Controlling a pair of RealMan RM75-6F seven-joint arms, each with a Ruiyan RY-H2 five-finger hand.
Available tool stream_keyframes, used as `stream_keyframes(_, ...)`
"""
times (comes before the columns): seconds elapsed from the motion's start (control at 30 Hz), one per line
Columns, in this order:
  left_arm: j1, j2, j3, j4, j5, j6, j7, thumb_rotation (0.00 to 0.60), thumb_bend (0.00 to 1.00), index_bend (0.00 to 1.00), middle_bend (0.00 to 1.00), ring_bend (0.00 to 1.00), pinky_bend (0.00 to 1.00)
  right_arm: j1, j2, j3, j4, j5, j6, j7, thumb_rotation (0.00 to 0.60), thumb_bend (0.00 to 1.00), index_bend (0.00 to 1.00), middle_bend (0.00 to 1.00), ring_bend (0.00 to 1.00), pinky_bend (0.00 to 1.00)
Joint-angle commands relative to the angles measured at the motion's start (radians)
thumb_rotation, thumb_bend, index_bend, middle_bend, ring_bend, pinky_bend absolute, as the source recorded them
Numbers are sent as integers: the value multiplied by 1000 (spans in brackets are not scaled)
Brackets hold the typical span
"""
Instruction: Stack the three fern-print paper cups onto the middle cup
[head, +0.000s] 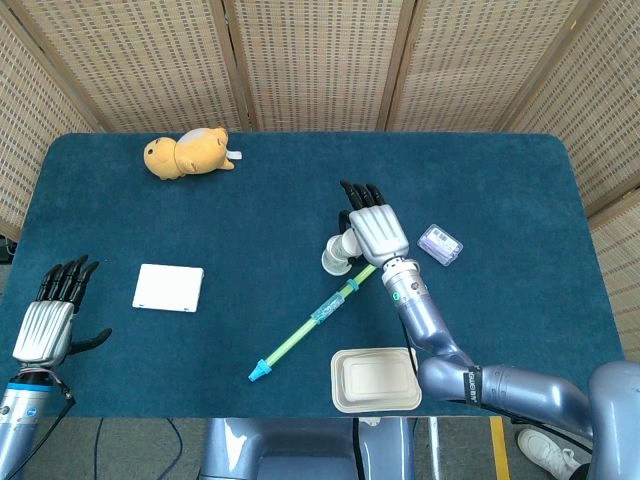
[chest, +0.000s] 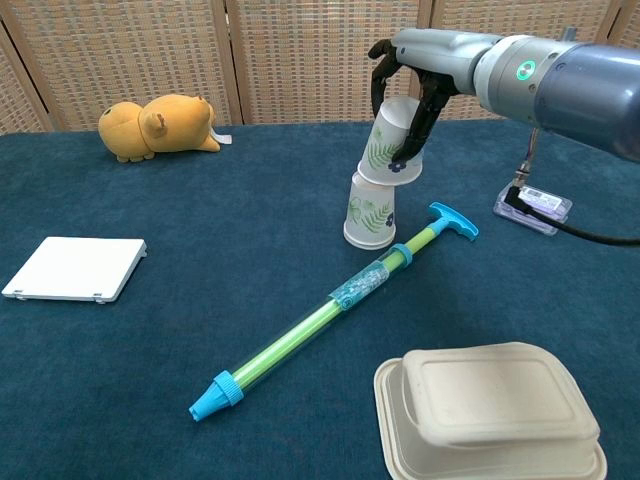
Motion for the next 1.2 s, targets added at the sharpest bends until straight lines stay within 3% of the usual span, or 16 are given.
stream_keyframes(0.03, -1, 0, -2, 3, -2, -5, -2, 600, 198, 0, 0, 0, 20, 13, -15, -8, 27, -1, -10, 12, 600, 218, 531, 45, 0, 0)
stream_keyframes(0.43, -3, -4, -14, 15, -22, -22, -5, 600, 198, 0, 0, 0, 19, 45, -55, -22, 127, 2, -52, 59, 600, 217, 517, 24, 0, 0)
stream_keyframes(0.53, -5, -7, -15, 19, -25, -29, -5, 600, 198, 0, 0, 0, 19, 55, -67, -28, 157, -5, -53, 59, 600, 217, 464, 0, 0, 0)
stream_keyframes(0.7, -6, -11, -18, 24, -30, -35, -3, 600, 198, 0, 0, 0, 19, 60, -81, -37, 176, -1, -55, 61, 600, 212, 282, 0, 0, 0)
stream_keyframes(0.8, -7, -13, -19, 26, -31, -38, -1, 600, 198, 0, 0, 0, 19, 52, -74, -43, 159, -4, -42, 62, 600, 211, 226, 0, 0, 0)
stream_keyframes(0.93, -6, -13, -19, 27, -32, -38, 1, 600, 198, 0, 0, 0, 19, 25, -47, -59, 117, -20, -12, 66, 600, 210, 224, 0, 0, 0)
stream_keyframes(1.2, 2, -8, -21, 18, -28, -22, 0, 600, 198, 0, 0, 0, 19, -136, 74, -152, -57, -113, 144, 107, 600, 209, 227, 0, 0, 0)
